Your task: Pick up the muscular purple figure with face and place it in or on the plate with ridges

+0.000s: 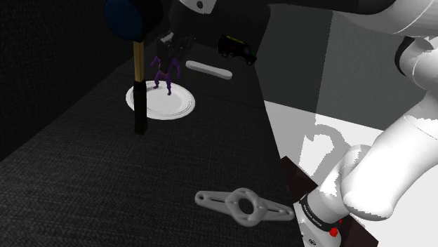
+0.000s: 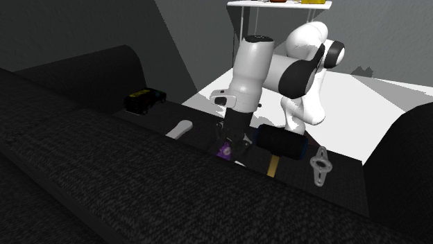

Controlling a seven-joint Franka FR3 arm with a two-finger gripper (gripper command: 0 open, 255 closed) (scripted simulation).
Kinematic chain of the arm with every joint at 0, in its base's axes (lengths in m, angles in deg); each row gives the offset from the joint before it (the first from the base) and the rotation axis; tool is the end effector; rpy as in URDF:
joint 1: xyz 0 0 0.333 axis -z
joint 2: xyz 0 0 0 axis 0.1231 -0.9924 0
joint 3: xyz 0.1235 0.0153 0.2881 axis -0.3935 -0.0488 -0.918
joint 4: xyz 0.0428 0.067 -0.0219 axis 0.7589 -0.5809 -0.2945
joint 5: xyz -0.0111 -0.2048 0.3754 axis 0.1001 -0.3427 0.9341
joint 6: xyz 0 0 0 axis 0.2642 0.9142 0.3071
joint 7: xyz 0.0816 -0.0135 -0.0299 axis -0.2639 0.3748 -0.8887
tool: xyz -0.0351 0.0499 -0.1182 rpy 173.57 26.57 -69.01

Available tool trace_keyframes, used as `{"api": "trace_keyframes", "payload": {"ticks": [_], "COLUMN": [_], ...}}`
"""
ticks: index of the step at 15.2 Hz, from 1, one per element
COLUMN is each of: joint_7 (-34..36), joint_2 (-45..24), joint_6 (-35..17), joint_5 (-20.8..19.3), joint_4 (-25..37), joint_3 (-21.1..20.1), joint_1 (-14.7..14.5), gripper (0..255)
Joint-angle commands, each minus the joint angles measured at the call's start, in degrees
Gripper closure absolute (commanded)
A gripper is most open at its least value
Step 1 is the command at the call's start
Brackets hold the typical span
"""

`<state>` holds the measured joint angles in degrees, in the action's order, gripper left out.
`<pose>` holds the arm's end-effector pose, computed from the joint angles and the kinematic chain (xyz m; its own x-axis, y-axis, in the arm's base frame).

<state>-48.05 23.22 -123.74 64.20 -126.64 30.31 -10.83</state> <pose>0.5140 0.3653 0.5618 0.8433 0.4675 0.2651 0.4887 -0.8723 -0.0162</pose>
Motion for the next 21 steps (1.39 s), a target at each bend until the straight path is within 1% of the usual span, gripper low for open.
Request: {"api": "trace_keyframes", "payload": {"ticks": [1, 3, 11, 12, 17, 21], "joint_7": [0.13, 0.15, 0.15, 0.15, 0.15, -0.35], "joint_2": [0.03, 0.09, 0.09, 0.09, 0.09, 2.11], "joint_6": [-1.56, -3.79, -3.79, -3.79, -3.80, 2.86], "joint_5": [-0.03, -0.03, -0.03, -0.03, -0.03, 0.73], "joint_4": [-1.55, -3.84, -3.84, -3.84, -3.84, 0.89], "joint_3": [-0.05, -0.04, -0.04, -0.04, -0.04, 0.11], "joint_1": [-0.05, -0.04, -0.04, -0.04, -0.04, 0.10], "gripper": [255, 255, 255, 0, 0, 0]}}
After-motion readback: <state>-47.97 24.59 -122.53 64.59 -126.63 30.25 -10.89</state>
